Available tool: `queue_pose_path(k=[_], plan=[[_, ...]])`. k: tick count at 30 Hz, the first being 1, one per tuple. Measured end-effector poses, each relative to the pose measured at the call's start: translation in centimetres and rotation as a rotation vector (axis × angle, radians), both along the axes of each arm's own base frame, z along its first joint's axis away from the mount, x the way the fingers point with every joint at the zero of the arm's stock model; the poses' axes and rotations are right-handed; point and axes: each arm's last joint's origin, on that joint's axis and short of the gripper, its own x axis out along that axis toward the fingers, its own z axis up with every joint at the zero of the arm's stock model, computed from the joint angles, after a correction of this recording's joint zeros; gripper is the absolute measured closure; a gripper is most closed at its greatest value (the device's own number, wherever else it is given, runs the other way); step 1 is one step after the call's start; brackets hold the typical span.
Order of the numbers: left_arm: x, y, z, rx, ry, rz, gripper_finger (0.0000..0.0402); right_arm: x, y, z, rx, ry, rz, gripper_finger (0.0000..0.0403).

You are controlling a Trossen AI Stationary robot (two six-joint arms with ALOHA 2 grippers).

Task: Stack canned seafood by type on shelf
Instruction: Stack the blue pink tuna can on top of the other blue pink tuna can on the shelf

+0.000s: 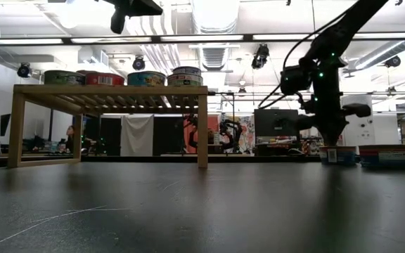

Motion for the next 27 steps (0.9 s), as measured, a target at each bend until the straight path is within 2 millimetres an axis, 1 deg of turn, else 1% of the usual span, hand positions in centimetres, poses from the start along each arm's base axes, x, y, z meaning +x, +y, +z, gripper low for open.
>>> queue_pose_path(k=[3, 6, 11, 14, 17, 21, 23, 27], plan=[[0.0, 0.0, 0.0, 0.0, 0.0, 0.0, 0.0401, 0.2, 0.5, -0.2, 0.025, -0.012, 0.018, 0.039], [0.0, 0.0, 0.0, 0.003, 0.002, 0.0, 0.0401, 0.8, 1.2, -0.2, 0.05, -0.025, 0.056, 0.039], [0.0, 0.0, 0.0, 0.003, 0.002, 0.0, 0.0402, 2.5, 2.9, 0.0, 0.068, -0.063, 0.118, 0.039], [0.0, 0.0, 0.0, 0.003, 0.002, 0.0, 0.0401, 3.6, 4.2, 0.1, 0.087, -0.095, 0.144, 0.039], [0.0, 0.0, 0.0, 0.003, 0.002, 0.0, 0.0401, 4.7, 5.6, 0.2, 0.112, -0.119, 0.209, 0.039], [0.0, 0.0, 0.0, 0.003, 0.003, 0.0, 0.0401, 6.1, 7.7, 0.3, 0.167, -0.169, 0.319, 0.039], [0.0, 0.0, 0.0, 0.003, 0.003, 0.0, 0.0401, 6.9, 9.0, 0.4, 0.217, -0.224, 0.4, 0.039], [0.0, 0.0, 0.0, 0.003, 0.003, 0.0, 0.0401, 9.1, 12.2, 0.6, 0.332, -0.386, 0.677, 0.039]])
